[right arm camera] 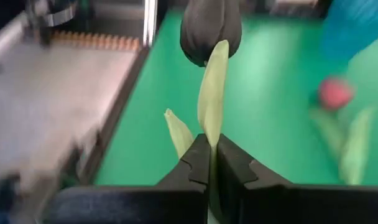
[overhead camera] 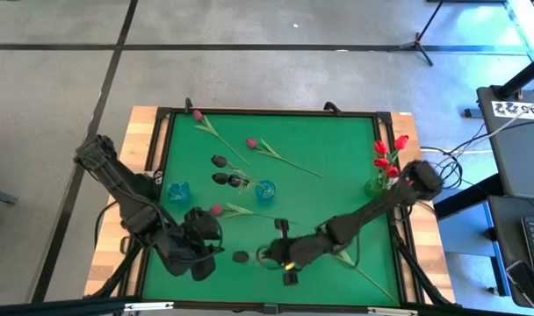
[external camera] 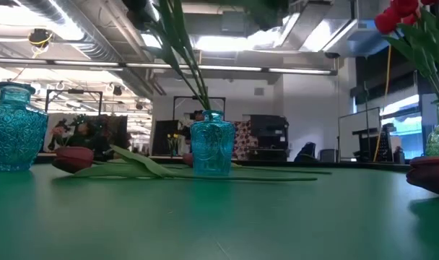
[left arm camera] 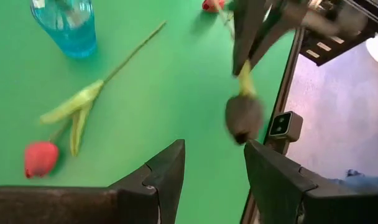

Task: Sort flowers into vase by color
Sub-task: Put the black flower into the right blue flower vase

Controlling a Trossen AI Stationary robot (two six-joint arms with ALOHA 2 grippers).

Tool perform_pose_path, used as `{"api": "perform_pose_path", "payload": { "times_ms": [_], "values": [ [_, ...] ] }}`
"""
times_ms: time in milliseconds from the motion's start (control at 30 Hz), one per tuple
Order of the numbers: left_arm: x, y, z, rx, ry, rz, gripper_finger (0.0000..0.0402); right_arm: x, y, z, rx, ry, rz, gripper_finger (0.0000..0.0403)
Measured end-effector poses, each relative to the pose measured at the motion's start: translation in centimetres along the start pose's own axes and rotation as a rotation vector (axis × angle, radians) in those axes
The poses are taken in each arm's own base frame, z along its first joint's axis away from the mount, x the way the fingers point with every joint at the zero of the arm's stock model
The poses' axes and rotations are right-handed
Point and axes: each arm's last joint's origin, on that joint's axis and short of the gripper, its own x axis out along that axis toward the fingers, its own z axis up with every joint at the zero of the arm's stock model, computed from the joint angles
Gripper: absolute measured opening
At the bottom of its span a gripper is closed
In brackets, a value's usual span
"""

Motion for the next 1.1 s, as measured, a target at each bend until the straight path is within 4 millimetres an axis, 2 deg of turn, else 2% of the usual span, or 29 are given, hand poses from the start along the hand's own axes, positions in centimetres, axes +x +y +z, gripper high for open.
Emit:
{"api": "perform_pose_path", "payload": {
  "times_ms": [100, 200, 267, 367, 467, 567, 700, 833, 967, 1100],
  "values": [
    [-0.5, 0.3, 0.4, 0.027, -0.014, -0.009, 0.0163, -3.3, -1.5, 4.0, 0.051, -0.129, -0.017, 0.0006],
    [-0.9, 0.2, 0.5, 0.046, -0.031, -0.032, 0.0163, -8.0, -3.3, 8.5, 0.106, -0.355, -0.013, 0.0006],
    [-1.4, 0.0, 0.3, 0.083, -0.06, -0.042, 0.0163, -11.0, -4.5, 10.6, 0.105, -0.496, -0.022, 0.0006],
    [-1.9, -0.2, -0.2, 0.107, -0.123, -0.03, 0.0163, -14.2, -6.3, 12.4, 0.071, -0.665, -0.045, 0.0004],
    [-2.3, -0.4, -0.5, 0.094, -0.188, -0.01, 0.0163, -15.7, -8.8, 13.1, 0.066, -0.85, -0.036, 0.0004],
    [-2.4, -0.4, -0.5, 0.07, -0.234, 0.0, 0.0163, -15.4, -11.6, 12.6, 0.087, -0.96, 0.009, 0.0003],
    [-2.2, -0.4, -0.1, 0.071, -0.249, 0.003, 0.0163, -13.1, -14.7, 10.7, 0.107, -0.971, 0.059, 0.0002],
    [-2.0, -0.2, 0.4, 0.067, -0.282, 0.031, 0.0163, -11.8, -17.1, 9.4, 0.11, -1.01, 0.079, 0.0002],
    [-1.6, 0.2, 1.2, 0.064, -0.31, 0.066, 0.0163, -9.8, -18.7, 8.0, 0.118, -1.011, 0.102, 0.0002],
    [-1.3, 0.5, 1.7, 0.049, -0.324, 0.088, 0.0163, -8.4, -19.2, 7.4, 0.109, -1.033, 0.111, 0.0002]
  ]
}}
